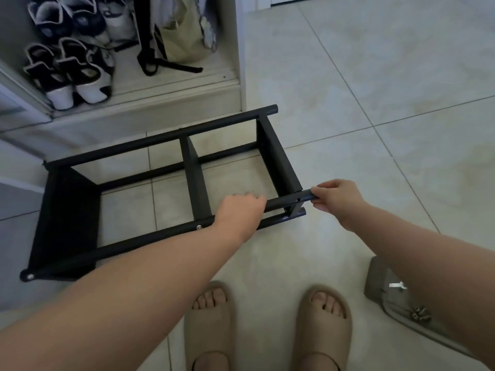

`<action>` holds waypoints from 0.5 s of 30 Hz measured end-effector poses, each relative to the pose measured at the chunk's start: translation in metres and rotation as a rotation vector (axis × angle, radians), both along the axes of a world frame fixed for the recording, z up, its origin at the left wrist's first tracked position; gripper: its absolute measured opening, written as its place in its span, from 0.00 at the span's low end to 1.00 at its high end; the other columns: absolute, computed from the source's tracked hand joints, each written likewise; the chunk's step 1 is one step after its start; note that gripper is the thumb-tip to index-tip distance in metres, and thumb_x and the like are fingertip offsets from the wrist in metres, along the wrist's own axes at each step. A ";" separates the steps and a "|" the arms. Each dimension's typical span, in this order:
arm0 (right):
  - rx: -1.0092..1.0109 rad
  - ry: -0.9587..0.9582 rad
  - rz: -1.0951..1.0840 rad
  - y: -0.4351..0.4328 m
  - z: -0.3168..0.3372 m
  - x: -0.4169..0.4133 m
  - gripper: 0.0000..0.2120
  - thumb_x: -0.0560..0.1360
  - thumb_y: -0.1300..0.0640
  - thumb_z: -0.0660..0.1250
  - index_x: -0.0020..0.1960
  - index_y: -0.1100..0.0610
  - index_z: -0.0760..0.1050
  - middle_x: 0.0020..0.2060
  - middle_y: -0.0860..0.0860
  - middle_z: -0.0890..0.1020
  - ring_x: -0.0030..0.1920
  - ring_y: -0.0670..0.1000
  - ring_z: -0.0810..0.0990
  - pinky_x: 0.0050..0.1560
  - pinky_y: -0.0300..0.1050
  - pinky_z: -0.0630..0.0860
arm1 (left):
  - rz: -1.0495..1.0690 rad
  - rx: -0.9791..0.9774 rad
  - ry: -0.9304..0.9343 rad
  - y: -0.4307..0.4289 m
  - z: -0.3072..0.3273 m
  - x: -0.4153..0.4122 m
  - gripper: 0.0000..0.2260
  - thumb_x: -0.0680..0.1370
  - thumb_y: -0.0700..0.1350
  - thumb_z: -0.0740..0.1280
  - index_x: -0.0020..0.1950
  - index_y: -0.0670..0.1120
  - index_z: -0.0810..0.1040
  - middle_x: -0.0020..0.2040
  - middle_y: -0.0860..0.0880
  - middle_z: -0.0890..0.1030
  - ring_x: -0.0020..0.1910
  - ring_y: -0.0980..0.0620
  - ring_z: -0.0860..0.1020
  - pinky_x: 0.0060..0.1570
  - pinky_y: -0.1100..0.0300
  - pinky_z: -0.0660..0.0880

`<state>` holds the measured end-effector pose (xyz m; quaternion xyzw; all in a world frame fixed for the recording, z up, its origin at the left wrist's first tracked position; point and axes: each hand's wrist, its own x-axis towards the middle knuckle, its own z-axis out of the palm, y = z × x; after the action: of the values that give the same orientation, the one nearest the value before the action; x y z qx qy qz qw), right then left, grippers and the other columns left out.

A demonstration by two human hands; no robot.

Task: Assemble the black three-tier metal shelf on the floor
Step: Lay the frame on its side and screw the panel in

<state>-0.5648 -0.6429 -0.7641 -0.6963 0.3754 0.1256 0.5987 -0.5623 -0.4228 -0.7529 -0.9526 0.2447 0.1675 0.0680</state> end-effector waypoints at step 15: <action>0.129 0.120 0.154 -0.003 -0.004 -0.039 0.15 0.78 0.64 0.66 0.54 0.78 0.72 0.45 0.56 0.71 0.46 0.55 0.69 0.69 0.59 0.72 | -0.004 0.024 0.123 0.002 -0.010 -0.027 0.13 0.81 0.38 0.62 0.65 0.44 0.71 0.57 0.43 0.76 0.53 0.41 0.77 0.41 0.52 0.66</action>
<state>-0.6036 -0.6463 -0.7681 -0.6743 0.3473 0.2366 0.6073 -0.5892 -0.4208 -0.7628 -0.9391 0.2485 0.2284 0.0649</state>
